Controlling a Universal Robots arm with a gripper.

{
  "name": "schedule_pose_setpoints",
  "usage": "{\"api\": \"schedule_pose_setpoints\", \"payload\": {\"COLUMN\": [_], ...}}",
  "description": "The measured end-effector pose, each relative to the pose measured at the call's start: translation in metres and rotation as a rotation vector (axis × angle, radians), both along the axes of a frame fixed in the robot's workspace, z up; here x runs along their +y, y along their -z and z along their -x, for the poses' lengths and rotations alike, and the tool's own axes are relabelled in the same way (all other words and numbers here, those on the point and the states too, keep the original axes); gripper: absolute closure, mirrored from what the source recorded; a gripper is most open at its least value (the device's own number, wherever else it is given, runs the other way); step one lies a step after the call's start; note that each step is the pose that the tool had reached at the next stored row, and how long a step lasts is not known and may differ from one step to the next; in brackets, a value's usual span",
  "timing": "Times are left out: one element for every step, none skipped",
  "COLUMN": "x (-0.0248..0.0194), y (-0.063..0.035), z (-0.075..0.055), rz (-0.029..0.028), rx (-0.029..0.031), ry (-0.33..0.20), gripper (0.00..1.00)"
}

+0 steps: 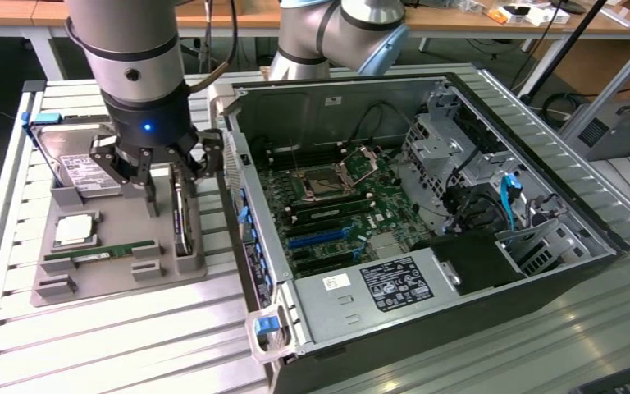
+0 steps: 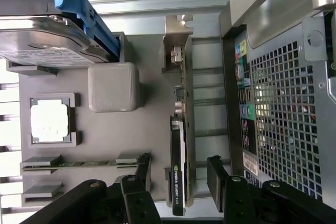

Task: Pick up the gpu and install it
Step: 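Pick up the gpu and move the gpu toward the slot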

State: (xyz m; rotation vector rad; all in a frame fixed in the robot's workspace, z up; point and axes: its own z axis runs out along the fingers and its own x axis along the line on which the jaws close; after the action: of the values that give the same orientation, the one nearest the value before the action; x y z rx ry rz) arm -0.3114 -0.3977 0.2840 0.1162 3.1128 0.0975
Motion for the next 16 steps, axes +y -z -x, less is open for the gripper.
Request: {"api": "schedule_pose_setpoints", "payload": {"x": [0.0004, 0.0008, 0.0014, 0.002, 0.0028, 0.004, 0.0051, 0.0062, 0.0082, 0.0095, 0.0103, 0.0109, 0.0114, 0.0118, 0.0122, 0.0127], "y": [0.0006, 0.0013, 0.0018, 0.0023, 0.0031, 0.0037, 0.0041, 0.0046, 0.006, 0.0075, 0.0084, 0.0092, 0.0102, 0.0109, 0.0117, 0.0126], "z": [0.0, -0.001, -0.001, -0.002, -0.002, -0.002, -0.003, -0.003, -0.003, -0.003, -0.003, -0.003, -0.003, -0.003, -0.003, -0.003], "rz": [0.0002, 0.0003, 0.0009, 0.0014, 0.0018, 0.0021, 0.0021, 0.0022, 0.0022, 0.0021, 0.0021, 0.0022, 0.0023, 0.0023, 0.0022, 0.0022], "rx": [-0.0001, -0.0002, -0.0001, 0.0, -0.0001, 0.0, -0.0001, -0.0001, -0.0001, -0.0003, -0.0002, 0.0, 0.0001, 0.0001, 0.0, 0.0], "ry": [0.0, -0.001, -0.001, -0.001, -0.001, -0.001, -0.002, -0.003, -0.003, -0.004, -0.004, -0.004, -0.004, -0.004, -0.004, -0.004], "gripper": [0.44, 0.44, 0.44, 0.44, 0.44, 0.44, 0.44, 0.44, 0.44, 0.44, 0.44, 0.44, 0.44, 0.44, 0.44, 0.44]}}
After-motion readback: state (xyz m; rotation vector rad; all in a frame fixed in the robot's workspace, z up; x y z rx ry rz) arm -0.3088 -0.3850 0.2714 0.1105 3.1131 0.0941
